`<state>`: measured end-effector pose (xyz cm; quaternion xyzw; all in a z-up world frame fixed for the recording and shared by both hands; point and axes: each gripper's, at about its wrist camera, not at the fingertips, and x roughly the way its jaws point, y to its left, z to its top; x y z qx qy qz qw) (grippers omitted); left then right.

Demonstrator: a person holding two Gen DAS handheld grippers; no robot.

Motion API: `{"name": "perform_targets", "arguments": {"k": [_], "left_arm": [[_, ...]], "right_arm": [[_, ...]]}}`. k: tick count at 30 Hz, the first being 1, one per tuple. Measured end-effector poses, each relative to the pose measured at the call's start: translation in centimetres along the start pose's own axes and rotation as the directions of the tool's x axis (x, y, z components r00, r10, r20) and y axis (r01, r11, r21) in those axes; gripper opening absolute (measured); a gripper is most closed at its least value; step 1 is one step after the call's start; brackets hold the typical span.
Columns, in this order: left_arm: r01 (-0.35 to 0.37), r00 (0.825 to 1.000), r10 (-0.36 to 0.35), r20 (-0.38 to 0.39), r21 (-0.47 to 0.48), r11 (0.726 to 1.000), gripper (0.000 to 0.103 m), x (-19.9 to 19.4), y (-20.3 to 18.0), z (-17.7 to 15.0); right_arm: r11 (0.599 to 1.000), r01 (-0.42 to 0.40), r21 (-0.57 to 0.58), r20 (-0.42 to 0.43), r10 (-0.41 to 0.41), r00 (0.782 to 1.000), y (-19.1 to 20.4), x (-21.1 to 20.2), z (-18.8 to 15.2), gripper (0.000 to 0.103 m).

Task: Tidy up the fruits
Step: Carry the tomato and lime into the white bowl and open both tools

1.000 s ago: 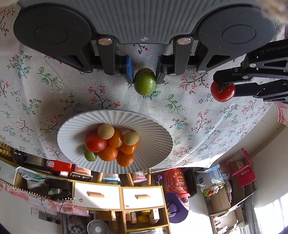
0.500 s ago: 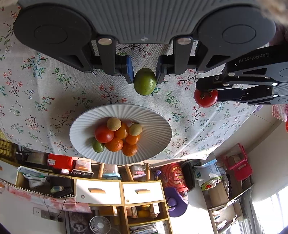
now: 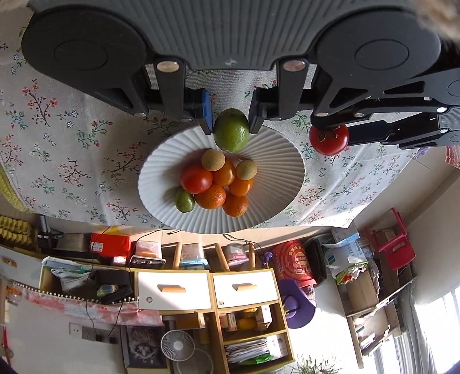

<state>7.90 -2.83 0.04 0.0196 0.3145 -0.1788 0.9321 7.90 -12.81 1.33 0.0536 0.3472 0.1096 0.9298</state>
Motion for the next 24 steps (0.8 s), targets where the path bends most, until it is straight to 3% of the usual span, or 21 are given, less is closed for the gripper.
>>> {"name": "perform_targets", "arguments": {"k": [12,24], "left_arm": [[0.014,1.000,-0.015,0.027,0.029,0.999,0.032,2.4,-1.2,1.5],[0.013,0.999,-0.013,-0.030,-0.001,1.000,0.032,5.7,-1.3,2.0]], "right_arm": [[0.998,-0.012,0.057,0.012,0.011,1.000,-2.3,0.8,0.5,0.024],[0.996,-0.026,0.081,0.020,0.024,0.999,-3.7,1.7,0.9,0.024]]}}
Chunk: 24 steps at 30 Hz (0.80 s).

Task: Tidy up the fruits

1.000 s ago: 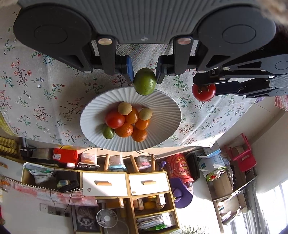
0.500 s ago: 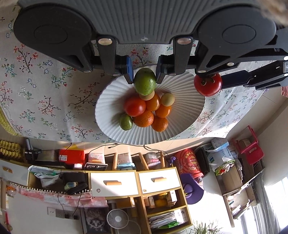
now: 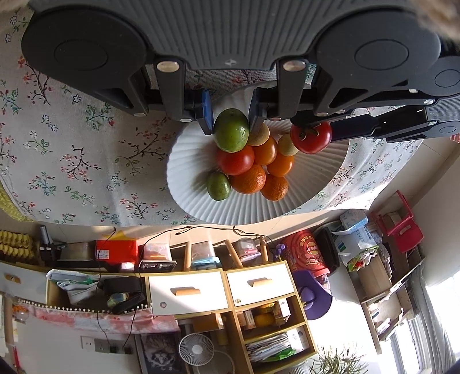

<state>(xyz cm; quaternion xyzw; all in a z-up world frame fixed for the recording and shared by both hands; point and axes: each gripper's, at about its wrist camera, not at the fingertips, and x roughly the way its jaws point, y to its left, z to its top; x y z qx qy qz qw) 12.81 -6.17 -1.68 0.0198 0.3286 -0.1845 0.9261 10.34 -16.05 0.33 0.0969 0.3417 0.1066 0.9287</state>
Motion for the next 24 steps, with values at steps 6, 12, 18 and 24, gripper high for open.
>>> {"name": "perform_targets", "arguments": {"k": [6,12,18,24], "left_arm": [[0.012,1.000,-0.012,-0.014,-0.012,1.000,0.034,0.0,0.4,0.1],[0.004,1.000,-0.003,0.008,-0.022,1.000,0.051,-1.6,0.6,0.3],[-0.019,0.999,0.020,0.028,-0.028,0.999,0.074,-4.0,0.9,-0.1],[-0.055,0.998,0.056,0.021,-0.035,0.998,0.085,-5.8,1.6,-0.6]], "right_arm": [[1.000,0.004,0.003,0.006,-0.004,1.000,0.0,-0.2,0.1,0.025],[1.000,0.020,0.000,0.016,-0.020,1.000,0.2,-1.2,0.4,0.032],[1.000,0.025,0.011,0.046,-0.025,0.999,0.3,-3.3,0.3,0.050],[0.999,0.026,0.030,0.056,-0.028,0.998,0.6,-4.8,-0.1,0.061]]}}
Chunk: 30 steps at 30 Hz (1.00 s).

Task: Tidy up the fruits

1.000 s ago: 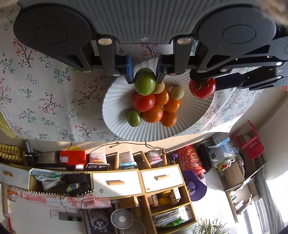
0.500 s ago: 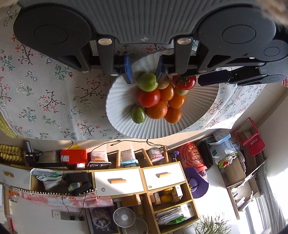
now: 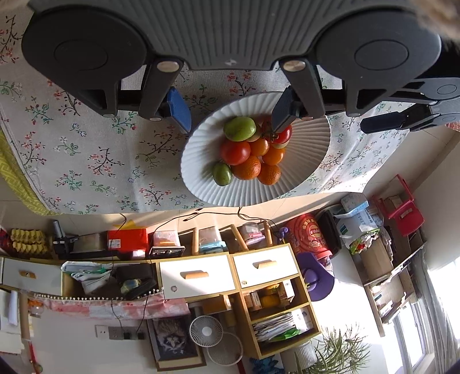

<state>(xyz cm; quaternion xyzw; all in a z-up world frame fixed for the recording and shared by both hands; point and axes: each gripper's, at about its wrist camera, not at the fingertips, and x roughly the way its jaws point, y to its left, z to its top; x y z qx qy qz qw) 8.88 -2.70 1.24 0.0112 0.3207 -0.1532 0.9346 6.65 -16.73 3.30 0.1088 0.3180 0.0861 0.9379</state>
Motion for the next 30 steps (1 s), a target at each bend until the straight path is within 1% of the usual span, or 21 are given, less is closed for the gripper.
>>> {"name": "perform_targets", "arguments": {"k": [3,5,9,11,14,17,25,30], "left_arm": [[-0.019,1.000,0.019,-0.010,-0.005,1.000,0.087,-0.7,0.4,-0.3],[-0.026,0.999,0.026,-0.023,-0.016,1.000,0.090,-1.2,0.8,-0.6],[-0.030,0.998,0.028,-0.056,-0.038,0.999,0.097,-1.9,1.0,-1.1],[-0.034,0.997,0.031,-0.073,-0.040,0.999,0.097,-2.2,0.8,-1.5],[-0.046,0.993,0.039,-0.107,-0.058,0.997,0.097,-2.4,0.8,-2.1],[-0.067,0.990,0.056,-0.130,-0.075,0.995,0.097,-2.7,0.6,-2.6],[-0.146,0.975,0.129,-0.181,-0.083,0.986,0.097,-3.4,0.6,-3.6],[-0.192,0.967,0.177,-0.184,-0.067,0.979,0.097,-3.4,0.7,-3.7]], "right_arm": [[1.000,0.011,-0.001,0.001,-0.011,1.000,0.1,-0.5,-0.3,0.066],[1.000,0.017,0.002,-0.005,-0.017,1.000,0.1,-0.6,-0.6,0.072],[0.999,0.035,-0.004,-0.022,-0.035,0.999,0.3,-1.3,-1.3,0.079],[0.999,0.049,-0.015,-0.022,-0.049,0.999,0.6,-1.7,-1.8,0.085],[0.997,0.074,-0.025,-0.023,-0.075,0.997,1.1,-2.3,-2.4,0.091],[0.993,0.110,-0.044,-0.031,-0.112,0.993,1.8,-2.7,-2.8,0.093],[0.986,0.159,-0.051,-0.043,-0.161,0.986,3.0,-3.2,-3.4,0.102],[0.980,0.184,-0.077,-0.058,-0.189,0.980,3.5,-2.4,-3.4,0.102]]}}
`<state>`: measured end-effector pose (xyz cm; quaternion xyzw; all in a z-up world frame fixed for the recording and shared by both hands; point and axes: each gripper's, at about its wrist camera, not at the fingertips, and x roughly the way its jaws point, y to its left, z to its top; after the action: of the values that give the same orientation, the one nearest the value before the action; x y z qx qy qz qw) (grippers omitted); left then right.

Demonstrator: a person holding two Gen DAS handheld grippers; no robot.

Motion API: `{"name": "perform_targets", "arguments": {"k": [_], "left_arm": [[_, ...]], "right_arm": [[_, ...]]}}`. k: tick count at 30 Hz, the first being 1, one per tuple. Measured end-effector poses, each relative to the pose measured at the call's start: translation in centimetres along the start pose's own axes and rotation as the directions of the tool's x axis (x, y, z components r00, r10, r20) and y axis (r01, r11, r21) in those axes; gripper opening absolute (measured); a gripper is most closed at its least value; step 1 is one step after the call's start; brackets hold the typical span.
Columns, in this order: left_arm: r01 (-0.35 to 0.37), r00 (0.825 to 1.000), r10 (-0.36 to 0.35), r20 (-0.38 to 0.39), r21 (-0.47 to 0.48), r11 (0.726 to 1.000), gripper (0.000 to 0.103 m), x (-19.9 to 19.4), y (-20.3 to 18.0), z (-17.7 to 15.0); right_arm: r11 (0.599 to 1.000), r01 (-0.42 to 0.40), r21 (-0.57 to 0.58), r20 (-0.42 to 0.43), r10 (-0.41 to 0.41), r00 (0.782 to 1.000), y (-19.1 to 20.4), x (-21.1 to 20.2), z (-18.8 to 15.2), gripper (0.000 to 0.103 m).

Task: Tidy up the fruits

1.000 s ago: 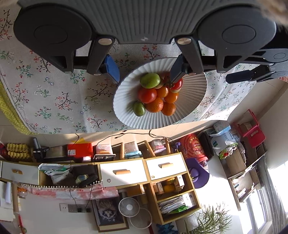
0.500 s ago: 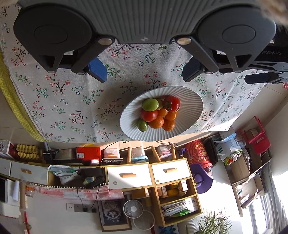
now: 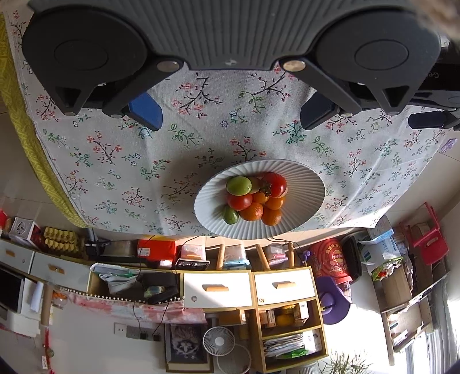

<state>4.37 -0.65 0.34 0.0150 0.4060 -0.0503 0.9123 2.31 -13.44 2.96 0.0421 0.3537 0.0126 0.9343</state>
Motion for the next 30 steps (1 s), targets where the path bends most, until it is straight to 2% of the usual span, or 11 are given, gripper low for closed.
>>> {"name": "perform_targets", "arguments": {"k": [14,30], "left_arm": [[-0.049,0.999,0.049,-0.019,-0.004,0.999,0.097,0.7,0.3,-0.4],[-0.063,0.998,0.063,-0.003,0.007,0.998,0.097,0.4,0.3,-0.3]], "right_arm": [[0.997,0.055,-0.057,-0.037,-0.057,0.998,1.3,1.2,-0.9,0.102],[0.996,0.051,-0.079,-0.051,-0.055,0.997,2.1,1.3,-1.2,0.102]]}}
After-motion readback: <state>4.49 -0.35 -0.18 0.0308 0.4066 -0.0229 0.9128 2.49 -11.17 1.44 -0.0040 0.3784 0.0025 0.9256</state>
